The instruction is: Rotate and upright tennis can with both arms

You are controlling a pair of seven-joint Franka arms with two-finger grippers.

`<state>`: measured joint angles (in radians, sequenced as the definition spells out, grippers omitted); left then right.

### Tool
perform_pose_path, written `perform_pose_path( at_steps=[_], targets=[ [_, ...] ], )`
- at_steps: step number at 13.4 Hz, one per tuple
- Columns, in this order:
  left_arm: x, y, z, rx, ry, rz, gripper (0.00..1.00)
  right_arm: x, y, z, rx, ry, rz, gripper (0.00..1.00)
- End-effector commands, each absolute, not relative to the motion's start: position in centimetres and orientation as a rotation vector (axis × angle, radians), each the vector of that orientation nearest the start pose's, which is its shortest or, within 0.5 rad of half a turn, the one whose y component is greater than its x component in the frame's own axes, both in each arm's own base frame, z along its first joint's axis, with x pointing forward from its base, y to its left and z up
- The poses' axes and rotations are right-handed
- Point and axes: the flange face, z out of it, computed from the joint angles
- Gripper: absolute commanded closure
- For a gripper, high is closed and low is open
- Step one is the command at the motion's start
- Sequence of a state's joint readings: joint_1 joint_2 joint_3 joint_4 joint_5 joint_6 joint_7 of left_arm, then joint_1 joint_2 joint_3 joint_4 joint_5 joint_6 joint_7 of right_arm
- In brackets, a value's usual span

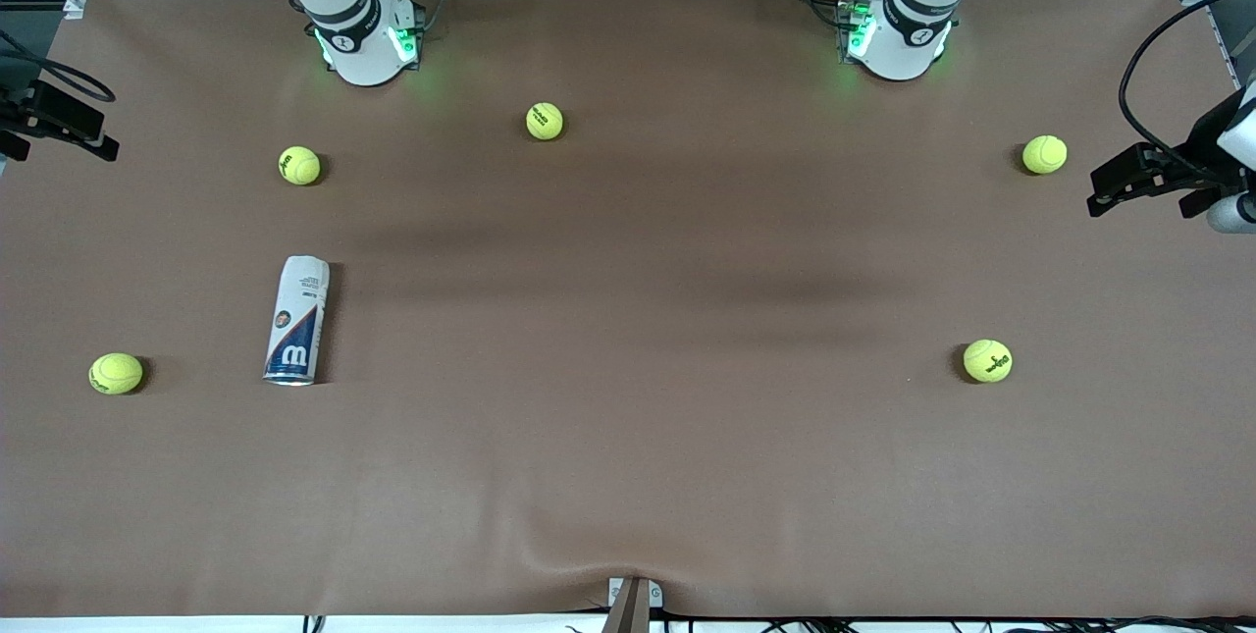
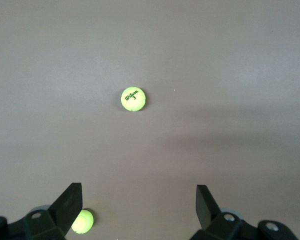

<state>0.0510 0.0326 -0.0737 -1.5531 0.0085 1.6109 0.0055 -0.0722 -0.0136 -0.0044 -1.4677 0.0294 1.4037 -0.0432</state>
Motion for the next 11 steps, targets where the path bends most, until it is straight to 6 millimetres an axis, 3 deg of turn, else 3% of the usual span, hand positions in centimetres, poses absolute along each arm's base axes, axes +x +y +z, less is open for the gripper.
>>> perform_pose_path(
  at_steps=[1, 7, 11],
  targets=[
    [56.6, -1.1, 62.3, -3.153, 0.029, -0.039, 0.0, 53.7, -3.8, 67.2, -3.099, 0.076, 0.052, 0.0],
    [56.7, -0.9, 62.2, -3.147, 0.014, -0.036, 0.0, 53.8, -3.4, 67.0, -3.104, 0.061, 0.059, 0.0],
    [56.6, -0.7, 62.1, -3.141, -0.022, -0.032, 0.0, 55.8, -3.7, 64.4, -3.098, 0.065, 0.094, 0.0]
  ],
)
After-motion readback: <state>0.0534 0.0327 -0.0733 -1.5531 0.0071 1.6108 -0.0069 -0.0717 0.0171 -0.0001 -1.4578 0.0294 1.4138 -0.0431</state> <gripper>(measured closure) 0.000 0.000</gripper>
